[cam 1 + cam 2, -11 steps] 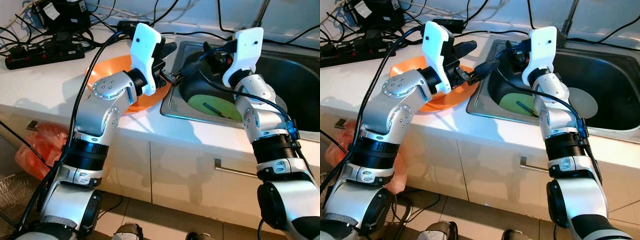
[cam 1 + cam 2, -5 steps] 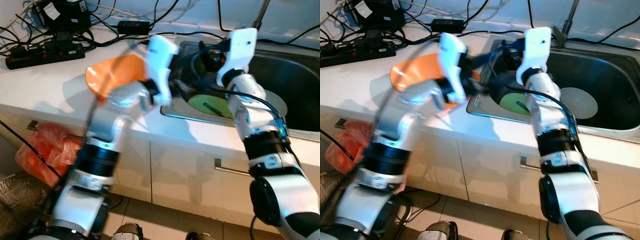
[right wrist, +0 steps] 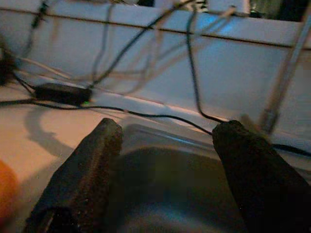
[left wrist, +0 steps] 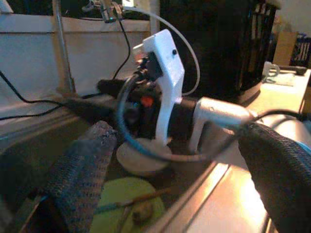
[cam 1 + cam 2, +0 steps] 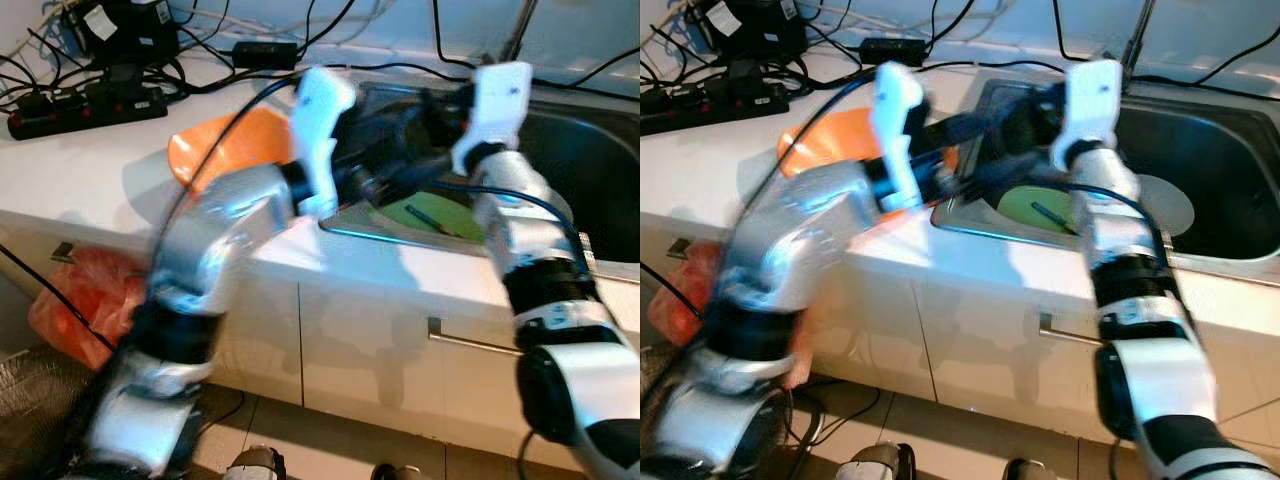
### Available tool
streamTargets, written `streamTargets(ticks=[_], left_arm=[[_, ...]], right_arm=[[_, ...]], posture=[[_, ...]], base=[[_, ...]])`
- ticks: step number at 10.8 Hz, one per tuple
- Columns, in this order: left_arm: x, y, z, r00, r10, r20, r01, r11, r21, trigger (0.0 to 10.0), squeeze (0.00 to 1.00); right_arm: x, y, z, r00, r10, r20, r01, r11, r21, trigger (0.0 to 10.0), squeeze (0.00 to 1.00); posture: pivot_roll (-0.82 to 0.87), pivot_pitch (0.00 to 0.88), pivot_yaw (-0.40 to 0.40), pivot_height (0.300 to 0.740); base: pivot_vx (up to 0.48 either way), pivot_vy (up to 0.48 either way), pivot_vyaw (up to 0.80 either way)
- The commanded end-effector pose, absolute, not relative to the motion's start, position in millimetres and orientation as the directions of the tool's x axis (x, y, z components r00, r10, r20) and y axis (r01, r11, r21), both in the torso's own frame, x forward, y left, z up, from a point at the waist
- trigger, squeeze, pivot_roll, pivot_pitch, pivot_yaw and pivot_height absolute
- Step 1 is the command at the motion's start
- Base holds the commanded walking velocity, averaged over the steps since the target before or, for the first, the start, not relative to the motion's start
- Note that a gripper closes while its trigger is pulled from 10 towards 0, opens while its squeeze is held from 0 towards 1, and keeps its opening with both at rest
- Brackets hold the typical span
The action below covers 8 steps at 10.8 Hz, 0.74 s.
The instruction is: Kitchen organization
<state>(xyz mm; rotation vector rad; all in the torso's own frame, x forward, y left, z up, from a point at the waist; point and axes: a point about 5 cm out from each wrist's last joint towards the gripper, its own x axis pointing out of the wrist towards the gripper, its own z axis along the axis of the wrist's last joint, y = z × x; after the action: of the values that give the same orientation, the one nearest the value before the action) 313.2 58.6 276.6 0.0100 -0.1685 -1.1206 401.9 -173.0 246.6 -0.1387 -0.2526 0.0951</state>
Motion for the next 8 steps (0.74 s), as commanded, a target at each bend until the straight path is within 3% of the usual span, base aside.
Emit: streamTargets(ticks=[1,4,5,8], left_arm=[[307,63,283,0.404,-0.905,0.135,0.901,0.419,0.113,10.0,0.0],[300,98,285,0.474,-0.879,0.061,0.861,0.477,0.18,10.0,0.0],[307,119,278,0.539,-0.842,0.009,0.823,0.529,0.205,10.0,0.0],[317,139,272,0.622,-0.779,-0.078,0.757,0.572,0.315,10.0,0.0]], right_arm=[[400,-183,243,0.966,0.09,0.244,-0.052,0.986,-0.156,10.0,0.0],[392,-221,247,0.968,0.037,0.249,0.021,0.973,-0.228,10.0,0.0],[388,-229,245,0.973,0.049,0.225,0.009,0.968,-0.251,10.0,0.0],[379,-220,245,0.964,0.144,0.224,-0.088,0.966,-0.241,10.0,0.0]], posture=[[0.14,0.078,-0.006,0.74],[0.15,0.083,-0.015,0.74],[0.15,0.087,-0.017,0.74],[0.14,0.092,-0.021,0.74]], base=[[0.0,0.0,0.0],[0.0,0.0,0.0],[0.0,0.0,0.0],[0.0,0.0,0.0]])
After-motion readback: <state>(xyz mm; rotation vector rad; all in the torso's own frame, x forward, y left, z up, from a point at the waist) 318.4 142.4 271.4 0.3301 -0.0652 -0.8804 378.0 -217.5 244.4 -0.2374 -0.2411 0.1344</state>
